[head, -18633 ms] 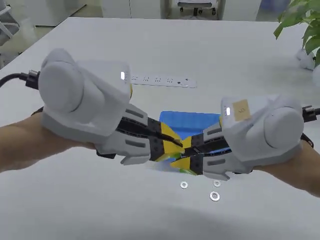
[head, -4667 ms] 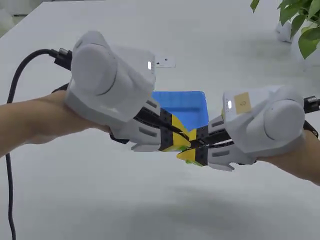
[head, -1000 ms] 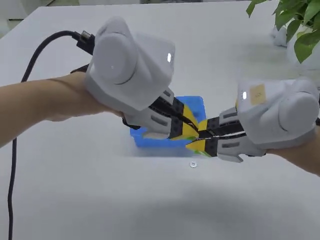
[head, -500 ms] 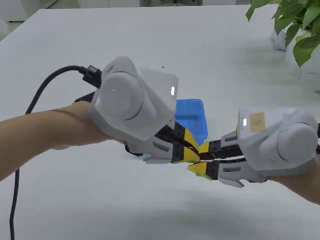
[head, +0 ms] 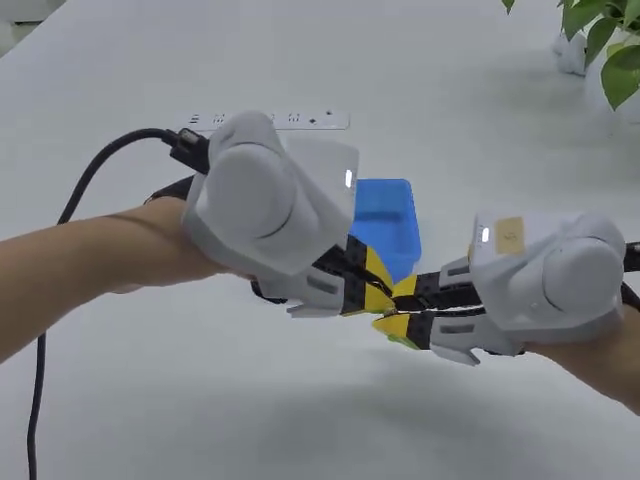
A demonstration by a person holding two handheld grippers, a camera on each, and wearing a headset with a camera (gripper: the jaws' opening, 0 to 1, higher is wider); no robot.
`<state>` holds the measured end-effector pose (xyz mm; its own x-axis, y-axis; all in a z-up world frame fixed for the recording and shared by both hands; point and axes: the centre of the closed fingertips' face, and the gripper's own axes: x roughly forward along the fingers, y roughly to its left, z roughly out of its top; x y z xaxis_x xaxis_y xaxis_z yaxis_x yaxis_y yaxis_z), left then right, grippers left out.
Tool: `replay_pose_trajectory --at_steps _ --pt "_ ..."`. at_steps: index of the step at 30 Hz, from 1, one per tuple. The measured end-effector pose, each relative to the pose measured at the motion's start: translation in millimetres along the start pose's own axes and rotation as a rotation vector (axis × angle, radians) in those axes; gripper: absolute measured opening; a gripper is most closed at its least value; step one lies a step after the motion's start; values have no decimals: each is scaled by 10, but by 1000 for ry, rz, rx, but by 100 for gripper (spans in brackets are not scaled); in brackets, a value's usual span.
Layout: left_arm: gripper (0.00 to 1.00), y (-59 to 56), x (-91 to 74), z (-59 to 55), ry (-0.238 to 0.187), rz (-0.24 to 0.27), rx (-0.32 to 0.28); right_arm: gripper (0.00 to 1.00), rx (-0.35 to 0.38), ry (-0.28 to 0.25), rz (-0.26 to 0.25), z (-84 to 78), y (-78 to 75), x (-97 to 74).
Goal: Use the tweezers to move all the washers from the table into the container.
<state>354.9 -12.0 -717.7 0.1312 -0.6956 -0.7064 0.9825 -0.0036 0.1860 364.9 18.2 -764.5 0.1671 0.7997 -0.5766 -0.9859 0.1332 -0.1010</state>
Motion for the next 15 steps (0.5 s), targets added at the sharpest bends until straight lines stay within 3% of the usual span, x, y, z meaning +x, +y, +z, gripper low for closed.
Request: replay_pose_trajectory --at_steps 15 --pt "7 93 56 -66 27 2 12 11 9 7 -26 -50 -97 92"
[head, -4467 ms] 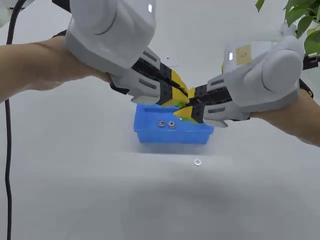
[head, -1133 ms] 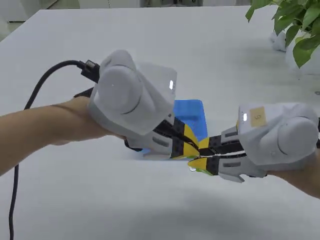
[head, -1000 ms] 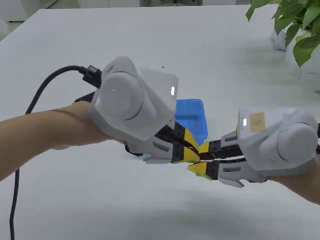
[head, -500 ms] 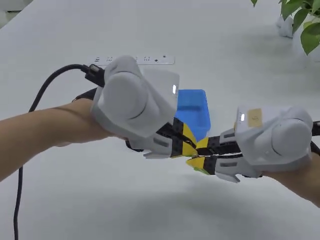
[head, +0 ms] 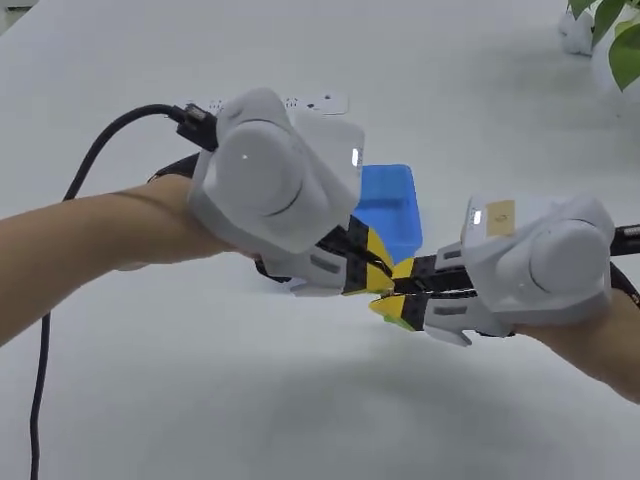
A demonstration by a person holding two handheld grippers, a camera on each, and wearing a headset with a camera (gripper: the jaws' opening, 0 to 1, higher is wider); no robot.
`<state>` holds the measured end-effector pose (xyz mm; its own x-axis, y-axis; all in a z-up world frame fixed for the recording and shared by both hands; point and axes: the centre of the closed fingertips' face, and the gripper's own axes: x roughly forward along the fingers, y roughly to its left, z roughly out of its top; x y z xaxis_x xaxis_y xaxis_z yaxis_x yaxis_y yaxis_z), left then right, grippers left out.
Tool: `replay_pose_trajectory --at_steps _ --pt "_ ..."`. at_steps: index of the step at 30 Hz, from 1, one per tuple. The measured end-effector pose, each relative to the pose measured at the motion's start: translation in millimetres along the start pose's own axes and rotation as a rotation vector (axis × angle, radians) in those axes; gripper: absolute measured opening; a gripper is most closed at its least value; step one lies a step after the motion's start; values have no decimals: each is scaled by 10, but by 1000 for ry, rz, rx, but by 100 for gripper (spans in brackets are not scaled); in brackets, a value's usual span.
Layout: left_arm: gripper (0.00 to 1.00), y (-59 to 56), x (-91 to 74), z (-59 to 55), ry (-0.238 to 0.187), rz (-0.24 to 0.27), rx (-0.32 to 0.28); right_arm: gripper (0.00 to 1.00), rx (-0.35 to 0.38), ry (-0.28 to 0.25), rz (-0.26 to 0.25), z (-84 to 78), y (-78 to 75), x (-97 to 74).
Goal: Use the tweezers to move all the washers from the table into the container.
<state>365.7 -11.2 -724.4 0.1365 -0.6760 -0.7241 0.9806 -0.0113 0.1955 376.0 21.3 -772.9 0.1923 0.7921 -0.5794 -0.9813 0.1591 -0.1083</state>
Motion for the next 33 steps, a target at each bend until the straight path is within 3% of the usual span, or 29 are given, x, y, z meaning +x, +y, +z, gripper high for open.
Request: replay_pose_trajectory --at_steps 33 --pt "6 83 9 25 -12 13 -4 11 -5 4 -8 -10 -79 14"
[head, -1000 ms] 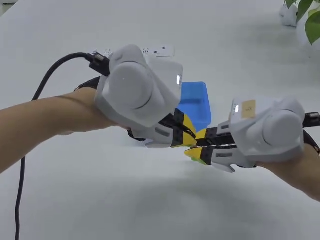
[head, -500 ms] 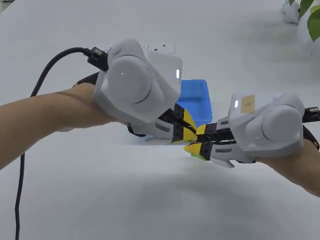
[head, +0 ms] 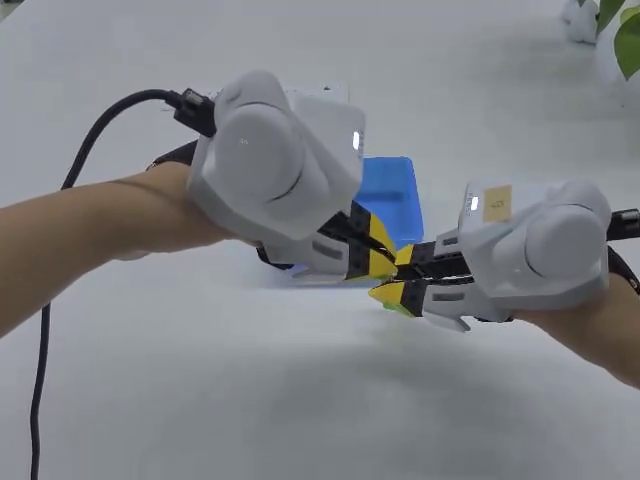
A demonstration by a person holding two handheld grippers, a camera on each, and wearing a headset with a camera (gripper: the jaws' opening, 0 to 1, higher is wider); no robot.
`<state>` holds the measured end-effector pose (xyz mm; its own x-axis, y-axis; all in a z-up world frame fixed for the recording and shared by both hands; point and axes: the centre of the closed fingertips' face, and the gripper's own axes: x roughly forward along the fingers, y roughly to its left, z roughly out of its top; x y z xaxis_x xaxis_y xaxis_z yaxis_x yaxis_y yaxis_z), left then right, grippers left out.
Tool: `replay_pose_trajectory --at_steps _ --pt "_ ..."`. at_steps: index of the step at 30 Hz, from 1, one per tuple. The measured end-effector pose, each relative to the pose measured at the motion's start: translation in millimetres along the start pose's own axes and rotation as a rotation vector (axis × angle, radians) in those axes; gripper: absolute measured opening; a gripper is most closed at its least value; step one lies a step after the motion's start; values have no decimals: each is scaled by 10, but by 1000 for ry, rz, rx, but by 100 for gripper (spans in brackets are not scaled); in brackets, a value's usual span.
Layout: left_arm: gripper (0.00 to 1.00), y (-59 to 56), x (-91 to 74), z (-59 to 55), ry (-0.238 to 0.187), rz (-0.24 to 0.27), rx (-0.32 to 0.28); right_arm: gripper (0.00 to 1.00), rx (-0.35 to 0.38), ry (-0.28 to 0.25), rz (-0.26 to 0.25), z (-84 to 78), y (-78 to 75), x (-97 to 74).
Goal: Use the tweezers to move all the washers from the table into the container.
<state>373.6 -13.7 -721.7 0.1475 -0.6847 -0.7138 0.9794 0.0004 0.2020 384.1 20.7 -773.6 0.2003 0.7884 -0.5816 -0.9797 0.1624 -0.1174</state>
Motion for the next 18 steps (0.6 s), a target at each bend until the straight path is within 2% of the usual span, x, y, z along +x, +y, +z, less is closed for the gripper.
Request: replay_pose_trajectory --at_steps 11,18 --pt "7 18 19 14 -6 5 -8 11 -5 4 1 -25 -9 15" --pt "7 35 66 1 6 -6 -13 11 -16 14 1 -49 -14 13"
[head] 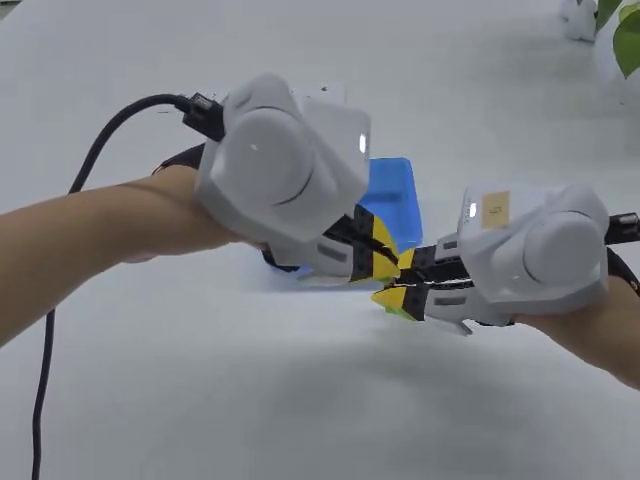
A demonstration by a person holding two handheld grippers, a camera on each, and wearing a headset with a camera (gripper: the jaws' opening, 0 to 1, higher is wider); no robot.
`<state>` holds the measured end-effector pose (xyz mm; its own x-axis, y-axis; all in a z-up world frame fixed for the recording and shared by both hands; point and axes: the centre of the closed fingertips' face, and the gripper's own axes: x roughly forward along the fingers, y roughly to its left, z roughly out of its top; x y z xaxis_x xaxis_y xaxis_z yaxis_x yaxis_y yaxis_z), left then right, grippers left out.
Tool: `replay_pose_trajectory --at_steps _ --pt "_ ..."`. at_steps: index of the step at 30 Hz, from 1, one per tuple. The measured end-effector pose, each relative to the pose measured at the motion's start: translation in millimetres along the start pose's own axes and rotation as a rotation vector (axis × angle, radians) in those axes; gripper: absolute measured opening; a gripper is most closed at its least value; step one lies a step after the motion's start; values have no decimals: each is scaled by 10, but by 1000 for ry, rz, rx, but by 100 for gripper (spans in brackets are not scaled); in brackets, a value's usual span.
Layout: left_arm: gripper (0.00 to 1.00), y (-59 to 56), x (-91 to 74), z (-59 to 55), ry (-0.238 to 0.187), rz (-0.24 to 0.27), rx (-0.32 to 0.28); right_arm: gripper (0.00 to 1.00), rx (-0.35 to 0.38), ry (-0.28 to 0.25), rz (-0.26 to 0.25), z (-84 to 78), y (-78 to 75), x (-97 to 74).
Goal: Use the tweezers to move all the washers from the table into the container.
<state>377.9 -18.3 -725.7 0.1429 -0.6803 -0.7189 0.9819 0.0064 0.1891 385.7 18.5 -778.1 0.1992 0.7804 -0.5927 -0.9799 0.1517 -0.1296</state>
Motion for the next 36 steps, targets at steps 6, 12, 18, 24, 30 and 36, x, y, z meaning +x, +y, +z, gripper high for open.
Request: replay_pose_trajectory --at_steps 6,12,18,24,30,36 --pt "7 8 17 -13 6 -13 -7 10 7 -4 3 -7 -9 1" --pt "7 -16 12 -21 13 -24 18 10 18 -9 12 -5 -4 3" --pt "7 -66 -20 -42 31 -35 20 10 -11 7 27 3 43 -5" --pt "7 -101 -103 1 22 -38 18 10 -21 1 24 66 88 -62" --pt "7 -140 -199 68 18 -31 33 10 -64 -3 14 167 120 -132" --pt "7 -129 -313 122 18 -10 45 10 -86 -10 8 286 106 -182"
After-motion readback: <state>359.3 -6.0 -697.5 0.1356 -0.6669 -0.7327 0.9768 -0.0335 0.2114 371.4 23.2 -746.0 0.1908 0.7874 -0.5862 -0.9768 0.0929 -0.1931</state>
